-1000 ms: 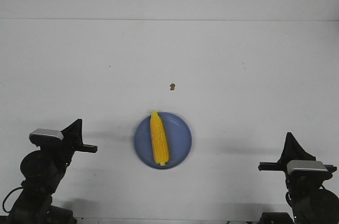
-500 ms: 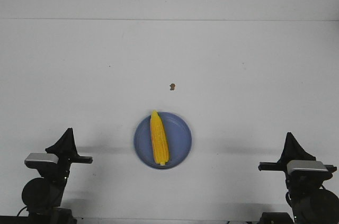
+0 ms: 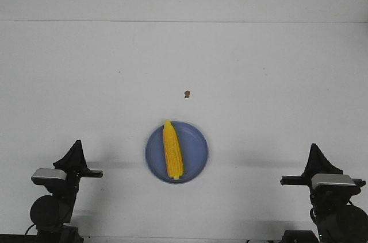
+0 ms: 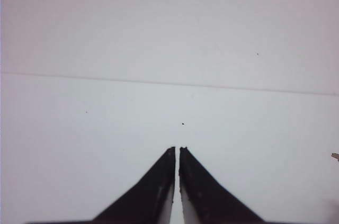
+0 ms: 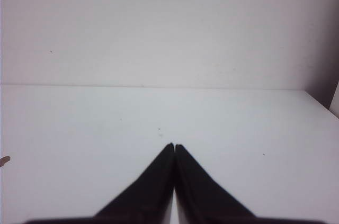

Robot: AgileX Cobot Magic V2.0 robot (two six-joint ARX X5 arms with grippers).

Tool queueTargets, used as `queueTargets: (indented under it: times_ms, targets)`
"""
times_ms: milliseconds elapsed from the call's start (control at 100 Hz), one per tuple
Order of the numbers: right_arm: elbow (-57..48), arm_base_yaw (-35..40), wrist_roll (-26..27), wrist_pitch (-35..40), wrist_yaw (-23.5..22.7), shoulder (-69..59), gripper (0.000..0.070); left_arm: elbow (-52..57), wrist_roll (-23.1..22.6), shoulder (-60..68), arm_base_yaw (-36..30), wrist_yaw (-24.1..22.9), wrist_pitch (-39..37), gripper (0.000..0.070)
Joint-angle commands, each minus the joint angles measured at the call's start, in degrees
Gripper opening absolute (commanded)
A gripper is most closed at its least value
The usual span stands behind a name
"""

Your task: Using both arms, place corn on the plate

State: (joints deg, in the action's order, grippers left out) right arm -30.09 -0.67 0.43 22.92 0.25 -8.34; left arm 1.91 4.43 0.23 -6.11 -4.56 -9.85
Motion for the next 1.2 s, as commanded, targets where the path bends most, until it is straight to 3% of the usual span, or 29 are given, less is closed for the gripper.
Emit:
queueTargets:
  times_ms: [0,650,900,1060,1190]
  targets:
    - [-0.31,0.00,0.66,-0.59,0.17,0.02,0.0001,-1.11,0.57,-0.02,0.04,-0.13,-0.61,0.0012]
    - [0.07,0.00,-0.72,-0.94,0.94,0.35,0.0001,-1.11,0.57,-0.04,0.04,-0.13,-0.57,0.0012]
    - [13.35,-0.04,0.09,-14.23,1.20,8.44,0.0001,-1.11,0.57,-0.04,0.04,-0.13,-0.57,0.0012]
    - [19.30,-0.02,2.34,-17.97,1.20,8.26,0.0001,-1.11,0.57,-0.04,0.04,-0.13,-0.57,0.0012]
    - [24.61,-0.04,2.58,-25.31,1.18,8.26,0.0001,-1.11,0.59,-0.04,0.04,-0.13,-0.57,0.0012]
